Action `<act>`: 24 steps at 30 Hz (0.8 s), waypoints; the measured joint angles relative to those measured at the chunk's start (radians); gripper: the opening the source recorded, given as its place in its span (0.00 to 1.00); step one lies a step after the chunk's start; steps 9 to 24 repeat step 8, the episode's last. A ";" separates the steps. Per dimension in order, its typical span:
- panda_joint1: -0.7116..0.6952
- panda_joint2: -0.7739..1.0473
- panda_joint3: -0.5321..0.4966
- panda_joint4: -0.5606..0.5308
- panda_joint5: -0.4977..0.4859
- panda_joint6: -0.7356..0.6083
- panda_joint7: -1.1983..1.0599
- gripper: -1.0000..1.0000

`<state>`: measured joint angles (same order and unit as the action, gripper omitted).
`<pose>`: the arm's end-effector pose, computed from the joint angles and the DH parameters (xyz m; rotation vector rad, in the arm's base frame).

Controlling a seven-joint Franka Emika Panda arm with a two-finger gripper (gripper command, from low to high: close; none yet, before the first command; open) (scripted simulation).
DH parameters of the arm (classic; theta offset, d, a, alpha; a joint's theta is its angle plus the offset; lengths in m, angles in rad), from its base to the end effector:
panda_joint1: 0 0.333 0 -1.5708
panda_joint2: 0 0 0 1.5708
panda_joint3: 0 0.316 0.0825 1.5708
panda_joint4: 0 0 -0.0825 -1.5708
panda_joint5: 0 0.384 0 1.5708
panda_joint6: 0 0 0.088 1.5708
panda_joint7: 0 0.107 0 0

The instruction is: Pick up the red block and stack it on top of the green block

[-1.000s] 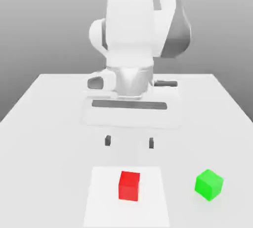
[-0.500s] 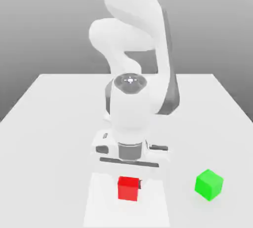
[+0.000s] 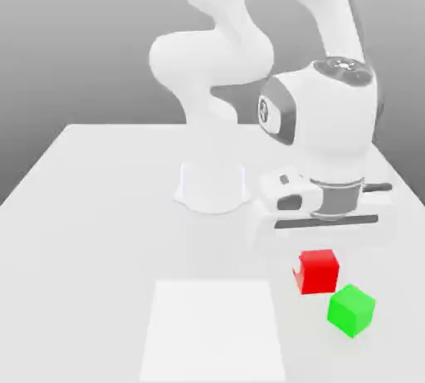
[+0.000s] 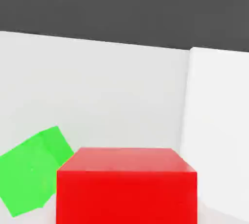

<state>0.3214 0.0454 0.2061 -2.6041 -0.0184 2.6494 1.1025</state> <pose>0.3787 0.2221 0.2389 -3.0186 0.8664 -0.0003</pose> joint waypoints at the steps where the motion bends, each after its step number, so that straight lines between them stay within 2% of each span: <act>1: -0.002 0.026 -0.005 0.006 -0.013 0.019 0.014 0.00; 4: 0.011 0.125 -0.028 0.015 -0.064 0.107 0.055 0.00; 5: 0.018 0.157 -0.038 0.017 -0.080 0.137 0.067 1.00; 24: 0.018 0.157 -0.038 0.017 -0.080 0.137 0.067 1.00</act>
